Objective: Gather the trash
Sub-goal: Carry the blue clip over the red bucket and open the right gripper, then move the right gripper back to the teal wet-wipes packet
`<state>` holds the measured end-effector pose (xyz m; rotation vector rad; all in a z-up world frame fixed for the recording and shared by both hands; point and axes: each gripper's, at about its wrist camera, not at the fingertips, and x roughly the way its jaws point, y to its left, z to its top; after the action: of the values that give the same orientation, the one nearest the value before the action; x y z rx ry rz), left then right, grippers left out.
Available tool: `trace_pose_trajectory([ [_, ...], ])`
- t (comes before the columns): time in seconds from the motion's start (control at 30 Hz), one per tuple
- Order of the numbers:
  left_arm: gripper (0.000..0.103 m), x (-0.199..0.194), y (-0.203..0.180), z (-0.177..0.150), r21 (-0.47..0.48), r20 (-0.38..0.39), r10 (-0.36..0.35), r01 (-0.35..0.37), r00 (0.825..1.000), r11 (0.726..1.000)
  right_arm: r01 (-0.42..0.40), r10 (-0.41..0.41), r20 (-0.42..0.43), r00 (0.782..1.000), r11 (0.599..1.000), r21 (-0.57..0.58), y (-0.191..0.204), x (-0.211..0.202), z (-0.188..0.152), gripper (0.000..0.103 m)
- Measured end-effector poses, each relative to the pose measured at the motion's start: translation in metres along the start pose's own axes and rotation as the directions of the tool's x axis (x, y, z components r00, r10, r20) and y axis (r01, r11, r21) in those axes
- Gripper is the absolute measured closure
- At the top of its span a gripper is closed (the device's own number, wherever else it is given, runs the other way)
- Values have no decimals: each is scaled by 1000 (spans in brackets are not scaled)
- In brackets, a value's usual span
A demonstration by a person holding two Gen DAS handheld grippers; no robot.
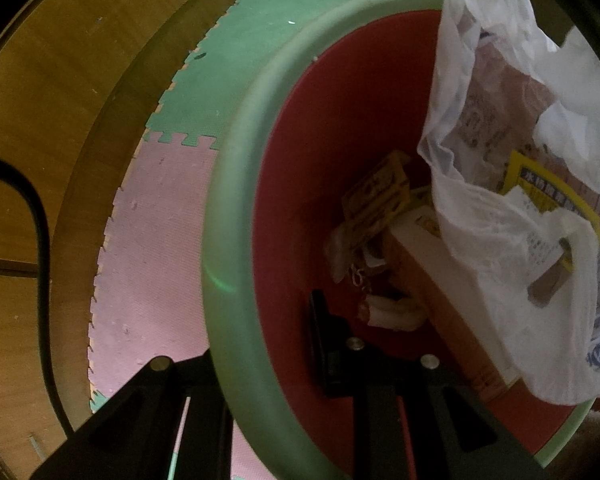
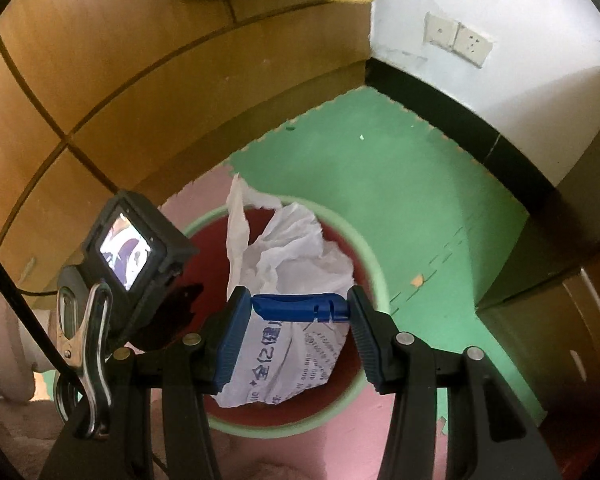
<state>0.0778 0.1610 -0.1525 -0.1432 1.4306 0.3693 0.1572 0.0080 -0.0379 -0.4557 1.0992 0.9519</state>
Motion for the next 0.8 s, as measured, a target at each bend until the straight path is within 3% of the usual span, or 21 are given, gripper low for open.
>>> trace_pose_trajectory([
  [0.27,86,-1,0,-1,-1,3,-4,4,1000,1000,-7,6,-30,1000,1000,-26,10,10,1,52],
  [0.4,86,-1,0,-1,-4,3,-5,5,1000,1000,1,-2,-26,1000,1000,-16,8,10,0,39],
  [0.8,86,-2,1,-2,-6,4,-5,5,1000,1000,14,-14,-9,1000,1000,9,-2,-3,-5,39],
])
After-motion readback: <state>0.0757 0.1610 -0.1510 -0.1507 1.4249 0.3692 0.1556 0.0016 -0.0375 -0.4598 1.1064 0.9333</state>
